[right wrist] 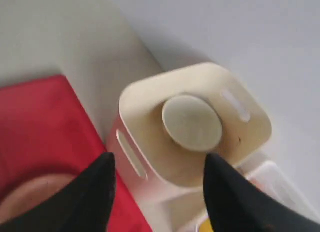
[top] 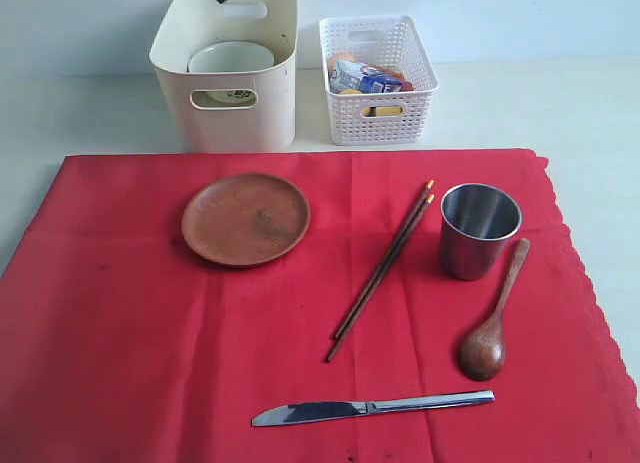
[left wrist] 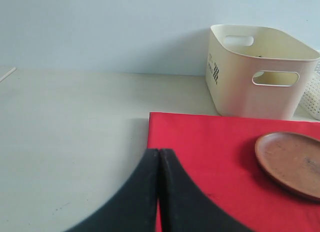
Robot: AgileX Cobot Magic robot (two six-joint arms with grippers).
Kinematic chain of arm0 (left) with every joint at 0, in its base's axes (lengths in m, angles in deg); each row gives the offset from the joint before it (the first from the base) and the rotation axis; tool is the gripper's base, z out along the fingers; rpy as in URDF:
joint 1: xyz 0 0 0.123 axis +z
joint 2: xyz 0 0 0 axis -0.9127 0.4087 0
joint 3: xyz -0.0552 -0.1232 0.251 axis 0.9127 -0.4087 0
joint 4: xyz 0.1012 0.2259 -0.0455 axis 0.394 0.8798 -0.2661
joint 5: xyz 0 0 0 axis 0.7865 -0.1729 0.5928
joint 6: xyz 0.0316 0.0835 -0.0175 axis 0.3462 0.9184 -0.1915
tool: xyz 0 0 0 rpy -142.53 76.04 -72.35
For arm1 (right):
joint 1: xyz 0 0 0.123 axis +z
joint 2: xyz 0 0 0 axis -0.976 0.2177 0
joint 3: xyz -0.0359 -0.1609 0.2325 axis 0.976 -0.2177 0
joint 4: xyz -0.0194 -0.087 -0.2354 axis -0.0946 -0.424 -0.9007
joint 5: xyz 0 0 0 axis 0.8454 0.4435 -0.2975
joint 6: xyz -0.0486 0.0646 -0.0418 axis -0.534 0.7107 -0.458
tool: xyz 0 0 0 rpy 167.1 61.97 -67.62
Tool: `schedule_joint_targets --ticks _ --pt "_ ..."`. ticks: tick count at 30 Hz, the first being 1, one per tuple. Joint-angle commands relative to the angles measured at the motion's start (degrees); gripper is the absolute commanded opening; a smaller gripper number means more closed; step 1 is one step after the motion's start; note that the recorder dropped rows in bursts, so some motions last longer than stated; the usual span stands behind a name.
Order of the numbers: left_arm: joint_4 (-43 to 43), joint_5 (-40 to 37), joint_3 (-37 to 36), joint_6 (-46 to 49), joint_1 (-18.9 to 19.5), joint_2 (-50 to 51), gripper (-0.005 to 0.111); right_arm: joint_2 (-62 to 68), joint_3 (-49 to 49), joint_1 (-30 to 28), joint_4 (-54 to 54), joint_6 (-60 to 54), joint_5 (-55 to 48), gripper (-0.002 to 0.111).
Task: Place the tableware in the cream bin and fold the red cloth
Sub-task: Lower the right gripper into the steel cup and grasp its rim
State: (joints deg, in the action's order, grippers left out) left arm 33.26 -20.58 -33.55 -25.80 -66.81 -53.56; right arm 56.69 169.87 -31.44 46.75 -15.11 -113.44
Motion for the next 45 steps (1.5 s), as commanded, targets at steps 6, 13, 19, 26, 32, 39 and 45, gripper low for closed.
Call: schedule_joint_targets --ticks 6,13,19,26,32,39,45 --pt "-0.5 0.3 0.0 0.0 0.2 -0.4 0.002 -1.6 0.3 -1.9 -17.4 9.3 -22.2 0.051" --pt "-0.5 0.3 0.0 0.0 0.2 -0.4 0.002 -1.6 0.3 -8.5 -16.3 8.6 -33.4 0.051" --pt "-0.5 0.3 0.0 0.0 0.2 -0.4 0.002 -1.6 -1.7 -14.9 -10.6 6.4 -37.2 0.051" --pt "-0.5 0.3 0.0 0.2 0.2 -0.4 0.002 -1.6 -10.6 -17.7 -9.8 3.3 -35.4 0.051" --pt "-0.5 0.3 0.0 0.0 0.2 -0.4 0.002 -1.6 -16.8 -17.7 -8.7 2.0 -28.0 0.051" --pt "-0.5 0.3 0.0 0.1 0.2 -0.4 0.002 -1.6 -22.5 -17.7 -8.6 2.0 -21.7 0.051" --pt "-0.5 0.3 0.0 0.0 0.2 -0.4 0.002 0.6 -24.4 -17.7 -8.4 2.0 -18.2 0.051"
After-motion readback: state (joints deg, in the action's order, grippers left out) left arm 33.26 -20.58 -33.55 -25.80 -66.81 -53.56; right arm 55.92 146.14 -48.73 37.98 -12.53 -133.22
